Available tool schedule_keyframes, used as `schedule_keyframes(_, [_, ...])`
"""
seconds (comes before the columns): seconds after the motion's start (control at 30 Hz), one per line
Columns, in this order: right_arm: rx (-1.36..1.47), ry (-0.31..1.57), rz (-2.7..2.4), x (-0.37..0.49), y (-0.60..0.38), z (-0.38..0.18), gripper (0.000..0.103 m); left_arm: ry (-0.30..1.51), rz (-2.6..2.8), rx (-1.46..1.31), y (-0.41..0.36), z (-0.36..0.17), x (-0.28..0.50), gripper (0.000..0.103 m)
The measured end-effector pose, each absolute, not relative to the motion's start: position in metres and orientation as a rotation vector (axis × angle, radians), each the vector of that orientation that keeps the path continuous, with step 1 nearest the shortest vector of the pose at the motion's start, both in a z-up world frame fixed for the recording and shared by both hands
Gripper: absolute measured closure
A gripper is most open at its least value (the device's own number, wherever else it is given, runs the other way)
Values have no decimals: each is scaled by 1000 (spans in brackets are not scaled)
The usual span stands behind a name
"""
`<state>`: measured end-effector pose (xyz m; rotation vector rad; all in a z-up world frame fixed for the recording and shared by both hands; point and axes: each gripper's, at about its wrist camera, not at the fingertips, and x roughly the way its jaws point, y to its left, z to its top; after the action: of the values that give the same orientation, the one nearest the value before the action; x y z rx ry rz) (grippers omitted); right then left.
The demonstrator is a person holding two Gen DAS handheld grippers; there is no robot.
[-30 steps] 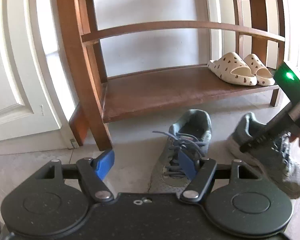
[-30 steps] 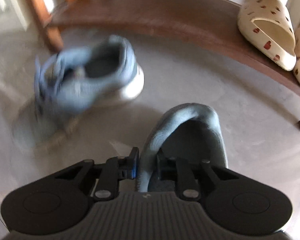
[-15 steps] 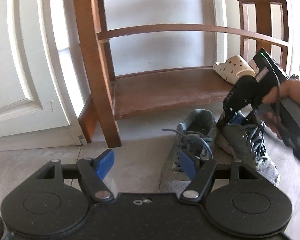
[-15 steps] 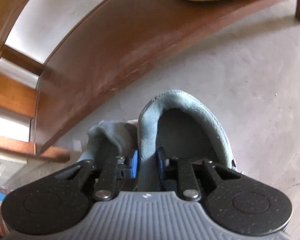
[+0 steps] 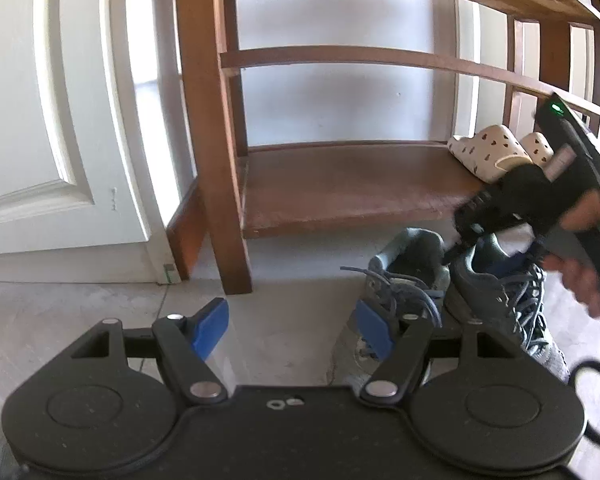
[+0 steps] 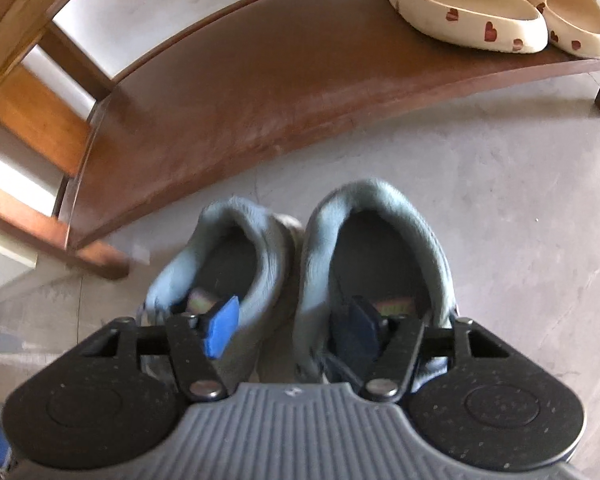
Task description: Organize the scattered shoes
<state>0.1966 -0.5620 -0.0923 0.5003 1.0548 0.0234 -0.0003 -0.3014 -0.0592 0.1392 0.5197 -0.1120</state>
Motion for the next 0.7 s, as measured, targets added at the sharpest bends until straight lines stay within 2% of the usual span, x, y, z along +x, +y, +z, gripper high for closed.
schedule_keyframes(0.2, [320,1131,51,211,-537,-109,41,524,-115,145,-302,-60,-1,32])
schedule_keyframes(0.27, [271,1132,80,209,-533,-106,54,524,-112,136,-300,-60,0,32])
schedule_keyframes(0.37, [200,1136,159,204,-533,-103,63,519,-119,134,-302,-60,1,32])
schedule_keyframes(0.53, [174,1137,246,196,-527,-100,63,517,-128,131,-305,-60,2,32])
schedule_keyframes(0.7, [136,1134,228,199,-505,-100,55,518,-114,132,-302,-59,-2,32])
